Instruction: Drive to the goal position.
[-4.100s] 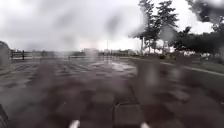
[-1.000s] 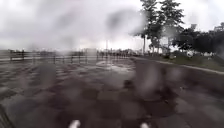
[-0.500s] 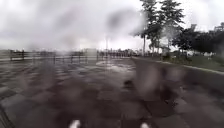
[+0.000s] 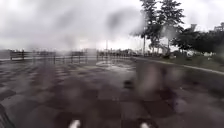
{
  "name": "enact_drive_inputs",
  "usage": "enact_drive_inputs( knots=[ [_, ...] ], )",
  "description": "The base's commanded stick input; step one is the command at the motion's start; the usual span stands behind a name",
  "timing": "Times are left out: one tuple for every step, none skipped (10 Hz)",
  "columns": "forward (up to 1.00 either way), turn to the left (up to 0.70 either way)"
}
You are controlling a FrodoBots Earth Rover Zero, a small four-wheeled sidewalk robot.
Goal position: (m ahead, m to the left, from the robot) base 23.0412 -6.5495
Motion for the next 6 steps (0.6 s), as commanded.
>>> enact_drive_inputs(
  knots=[
    [0.7,0.0],
    [0.7,0.0],
    [0.7,0.0],
    [0.7,-0.15],
    [0.7,-0.17],
    [0.7,0.0]
  ],
)
